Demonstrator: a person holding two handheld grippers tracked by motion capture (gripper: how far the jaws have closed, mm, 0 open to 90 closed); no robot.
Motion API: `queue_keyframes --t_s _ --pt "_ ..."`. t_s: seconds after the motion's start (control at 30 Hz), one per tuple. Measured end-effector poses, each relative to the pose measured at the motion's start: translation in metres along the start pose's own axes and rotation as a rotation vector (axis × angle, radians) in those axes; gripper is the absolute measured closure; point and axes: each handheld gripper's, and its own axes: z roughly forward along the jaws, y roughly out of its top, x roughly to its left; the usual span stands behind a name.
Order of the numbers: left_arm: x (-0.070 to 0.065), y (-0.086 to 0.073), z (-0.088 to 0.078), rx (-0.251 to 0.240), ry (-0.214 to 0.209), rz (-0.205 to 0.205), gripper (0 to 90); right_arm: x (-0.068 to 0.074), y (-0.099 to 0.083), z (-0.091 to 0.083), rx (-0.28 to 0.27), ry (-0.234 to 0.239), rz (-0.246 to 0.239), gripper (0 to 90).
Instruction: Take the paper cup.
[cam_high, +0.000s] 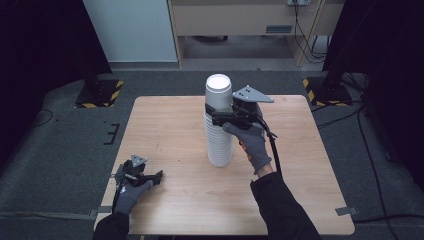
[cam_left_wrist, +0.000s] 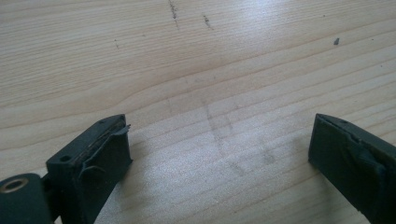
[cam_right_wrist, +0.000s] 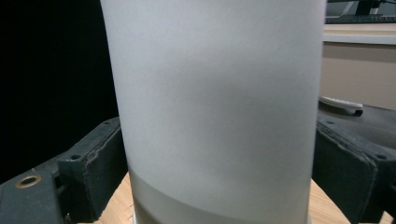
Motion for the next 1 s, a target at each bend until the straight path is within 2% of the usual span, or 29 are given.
queue_keyframes --t_s 0.4,0.57,1.0 --pt "0.0 0.0 0.0 0.0 0.0 0.0 4.7 -0.001 0.0 0.002 0.001 0.003 0.002 13.1" --pt "0.0 0.0 0.0 0.0 0.0 0.0 4.7 -0.001 0.003 -0.001 -0.029 0.02 0.018 13.3" --pt "0.0 0.0 0.0 0.0 0.0 0.0 4.7 0.001 0.013 -0.002 -0.03 0.019 -0.009 13.6"
